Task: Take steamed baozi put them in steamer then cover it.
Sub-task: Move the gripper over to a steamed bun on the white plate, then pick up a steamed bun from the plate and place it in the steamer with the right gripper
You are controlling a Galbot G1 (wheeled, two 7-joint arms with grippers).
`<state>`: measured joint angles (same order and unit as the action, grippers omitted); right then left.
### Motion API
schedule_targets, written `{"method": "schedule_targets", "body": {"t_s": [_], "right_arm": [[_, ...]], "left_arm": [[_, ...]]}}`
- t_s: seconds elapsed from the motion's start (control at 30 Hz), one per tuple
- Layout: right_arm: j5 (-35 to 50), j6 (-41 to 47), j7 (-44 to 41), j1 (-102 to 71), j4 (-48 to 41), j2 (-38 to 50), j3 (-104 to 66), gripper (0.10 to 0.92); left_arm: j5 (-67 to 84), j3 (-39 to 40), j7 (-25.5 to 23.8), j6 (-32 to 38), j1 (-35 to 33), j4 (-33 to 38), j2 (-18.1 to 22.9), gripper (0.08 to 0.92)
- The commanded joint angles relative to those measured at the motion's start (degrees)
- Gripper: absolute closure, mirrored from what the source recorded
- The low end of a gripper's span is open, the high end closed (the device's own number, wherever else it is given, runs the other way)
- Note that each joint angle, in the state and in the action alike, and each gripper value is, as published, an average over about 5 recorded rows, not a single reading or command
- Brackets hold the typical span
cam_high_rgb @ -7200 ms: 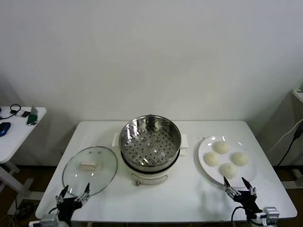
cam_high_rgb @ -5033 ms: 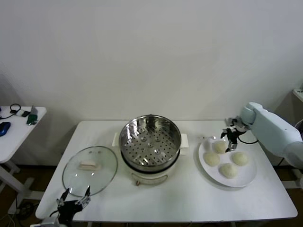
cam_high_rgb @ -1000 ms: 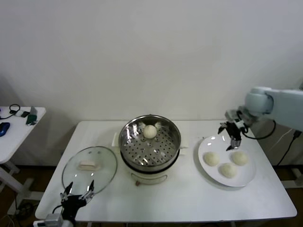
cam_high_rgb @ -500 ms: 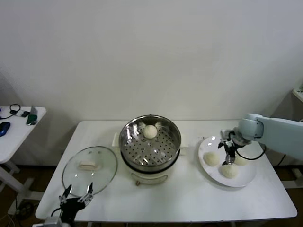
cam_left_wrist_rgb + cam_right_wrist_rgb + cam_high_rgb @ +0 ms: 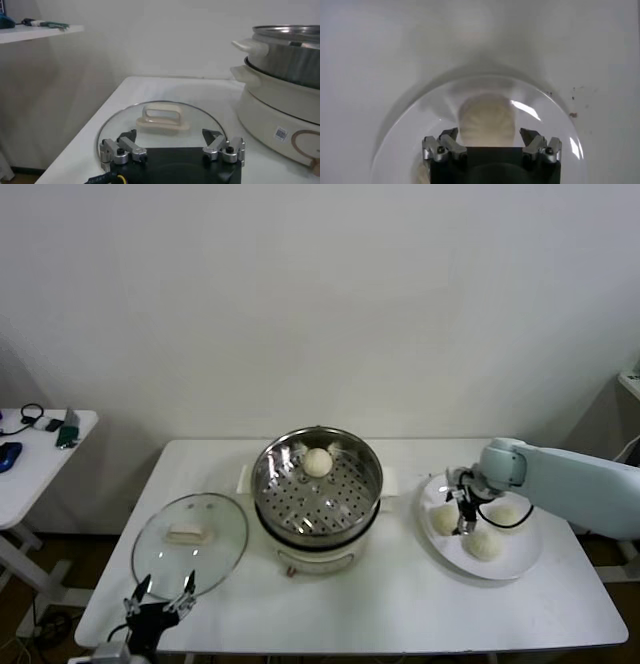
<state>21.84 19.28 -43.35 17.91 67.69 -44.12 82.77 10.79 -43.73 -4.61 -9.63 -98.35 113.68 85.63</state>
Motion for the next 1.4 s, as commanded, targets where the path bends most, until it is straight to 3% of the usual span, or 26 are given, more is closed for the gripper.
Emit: {"method": "schedule_targets", "body": {"t_s": [0.03, 0.23, 0.43, 0.63, 0.9, 1.17, 1.4], "right_arm": [[-0.6, 0.5, -0.1, -2.4, -2.2, -1.4, -2.1, 0.223], [-0.4, 0.0, -1.4, -1.3, -1.6, -0.6, -2.1, 0.32], [2.1, -1.0, -3.2, 4.0, -0.3, 0.4, -0.9, 0.338], [12.3, -2.7, -6.8, 26.5, 5.0, -0.1, 12.4, 0.338], [28.6, -1.7, -9.7, 50.0, 14.0, -8.6, 20.2, 0.338], [36.9, 5.1, -2.3, 45.7, 22.2, -18.3, 10.7, 0.338], [35.7, 6.6, 1.3, 35.2, 16.0, -31.3, 9.9, 0.341]], "left_arm": [[0.0, 0.1, 0.0, 0.1, 0.0, 0.0, 0.0, 0.177], [0.0, 0.1, 0.0, 0.1, 0.0, 0.1, 0.0, 0.177], [0.0, 0.1, 0.1, 0.1, 0.0, 0.3, 0.1, 0.177], [0.1, 0.1, 0.1, -0.1, -0.1, 1.0, -0.1, 0.177], [0.3, 0.1, 0.1, -0.2, -0.1, 1.1, -0.5, 0.177], [0.5, 0.2, 0.1, -0.4, 0.1, 1.7, -0.4, 0.177], [0.5, 0.1, 0.1, -0.8, 0.2, 2.3, 0.0, 0.177]]}}
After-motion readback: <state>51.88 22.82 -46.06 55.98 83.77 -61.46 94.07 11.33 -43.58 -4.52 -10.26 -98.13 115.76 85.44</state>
